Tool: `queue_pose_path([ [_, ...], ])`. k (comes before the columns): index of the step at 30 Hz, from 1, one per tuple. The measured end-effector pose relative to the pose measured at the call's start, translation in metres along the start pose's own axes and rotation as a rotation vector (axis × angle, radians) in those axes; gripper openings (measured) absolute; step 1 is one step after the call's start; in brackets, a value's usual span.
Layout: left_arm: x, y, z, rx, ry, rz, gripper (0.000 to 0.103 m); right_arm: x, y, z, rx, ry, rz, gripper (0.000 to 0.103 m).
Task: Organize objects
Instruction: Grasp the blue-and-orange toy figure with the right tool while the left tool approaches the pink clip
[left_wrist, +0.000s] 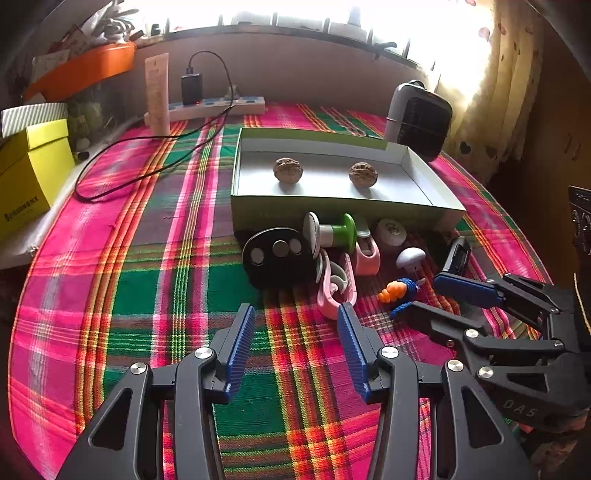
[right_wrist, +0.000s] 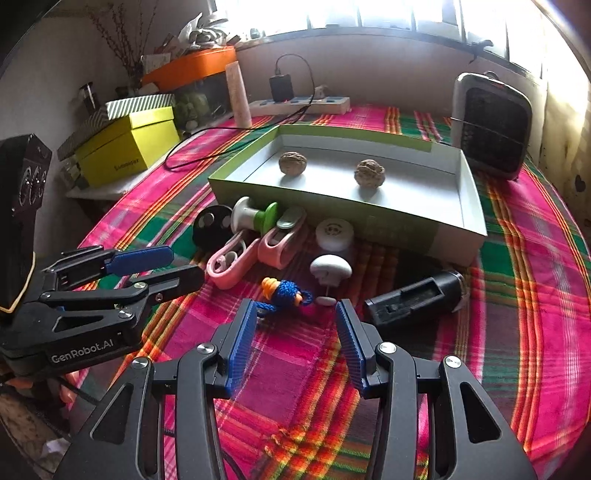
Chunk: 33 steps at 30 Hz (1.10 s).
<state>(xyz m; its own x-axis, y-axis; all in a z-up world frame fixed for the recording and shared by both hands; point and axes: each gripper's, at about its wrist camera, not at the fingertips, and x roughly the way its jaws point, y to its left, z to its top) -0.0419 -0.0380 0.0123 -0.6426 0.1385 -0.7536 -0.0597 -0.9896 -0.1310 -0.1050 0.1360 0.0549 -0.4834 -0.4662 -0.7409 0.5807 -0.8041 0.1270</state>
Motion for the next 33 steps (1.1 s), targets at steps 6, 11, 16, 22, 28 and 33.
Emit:
queue_pose_path([
  [6, 0.000, 0.003, 0.001, -0.011, 0.002, -0.001, 0.045, 0.004, 0.002, 0.005, -0.019, 0.004, -0.005, 0.046],
  [11, 0.002, 0.006, 0.002, -0.019, 0.005, 0.000, 0.045, 0.004, 0.003, 0.009, -0.034, -0.003, 0.002, 0.046],
  [16, 0.003, 0.007, 0.001, -0.026, 0.009, -0.002, 0.045, 0.009, 0.007, 0.015, -0.057, -0.002, 0.031, 0.046],
  [22, 0.003, 0.011, 0.001, -0.036, 0.007, 0.004, 0.045, 0.012, 0.011, 0.018, -0.076, 0.005, 0.043, 0.046],
  [28, 0.004, 0.014, 0.002, -0.040, 0.008, 0.003, 0.045, 0.010, 0.010, 0.015, -0.060, 0.015, 0.070, 0.046],
  [33, 0.004, 0.014, 0.002, -0.040, 0.010, 0.004, 0.045, 0.012, 0.012, 0.016, -0.069, 0.014, 0.075, 0.046],
])
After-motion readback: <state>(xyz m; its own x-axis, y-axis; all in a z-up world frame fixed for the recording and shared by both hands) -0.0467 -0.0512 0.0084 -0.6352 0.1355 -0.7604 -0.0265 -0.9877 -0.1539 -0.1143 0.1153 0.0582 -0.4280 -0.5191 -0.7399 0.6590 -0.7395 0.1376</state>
